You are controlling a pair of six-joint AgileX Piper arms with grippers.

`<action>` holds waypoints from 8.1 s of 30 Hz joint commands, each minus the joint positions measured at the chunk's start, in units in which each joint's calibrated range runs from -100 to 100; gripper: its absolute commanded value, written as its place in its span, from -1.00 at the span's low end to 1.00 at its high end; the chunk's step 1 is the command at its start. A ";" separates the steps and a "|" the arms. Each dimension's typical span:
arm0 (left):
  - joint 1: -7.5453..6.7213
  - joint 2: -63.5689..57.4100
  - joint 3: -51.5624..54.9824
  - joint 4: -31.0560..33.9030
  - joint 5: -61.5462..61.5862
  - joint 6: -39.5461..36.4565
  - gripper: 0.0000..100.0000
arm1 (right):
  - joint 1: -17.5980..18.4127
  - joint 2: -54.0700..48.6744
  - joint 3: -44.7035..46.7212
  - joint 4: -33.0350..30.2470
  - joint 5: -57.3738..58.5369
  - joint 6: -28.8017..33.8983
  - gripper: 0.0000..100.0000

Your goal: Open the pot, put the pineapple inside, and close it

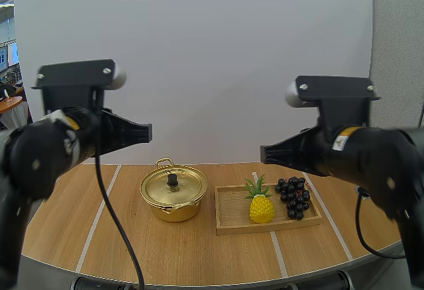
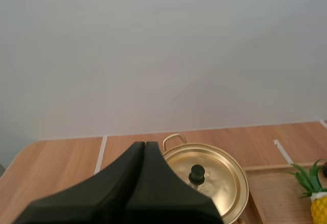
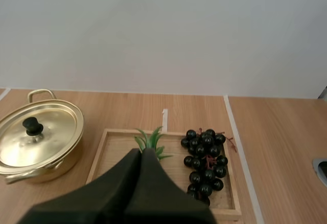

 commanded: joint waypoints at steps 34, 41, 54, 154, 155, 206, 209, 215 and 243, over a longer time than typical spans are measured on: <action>0.22 16.23 -0.59 -14.36 -0.15 31.36 1.00 | -0.21 11.60 -0.21 -2.73 -2.23 7.33 1.00; 0.22 29.61 -5.34 -21.34 4.86 40.22 1.00 | -0.21 11.60 -0.21 -2.87 0.86 7.33 1.00; -2.30 52.16 -19.67 -21.34 11.19 41.91 1.00 | -0.21 11.60 -0.21 -2.84 4.30 7.33 1.00; -3.57 37.83 -72.52 -8.15 -11.34 31.90 -1.00 | -0.21 26.20 -0.33 3.79 -8.95 3.91 1.00; -3.57 37.83 -72.52 -8.15 -11.34 31.90 -1.00 | -0.21 28.11 -0.33 3.88 -9.55 3.91 1.00; -3.57 37.83 -72.52 -8.15 -11.34 31.90 -1.00 | 3.57 46.51 -0.33 -2.37 -21.13 6.99 1.00; -3.57 37.83 -72.52 -8.15 -11.34 31.90 -1.00 | 3.57 47.57 -0.33 -2.40 -22.92 6.99 1.00; -3.57 37.83 -72.52 -8.15 -11.34 31.90 -1.00 | 3.57 53.96 -0.33 -2.40 -23.80 7.35 1.00; -3.57 37.83 -72.52 -8.15 -11.34 31.90 -1.00 | 3.57 65.58 -0.33 -1.23 -30.44 7.65 -1.00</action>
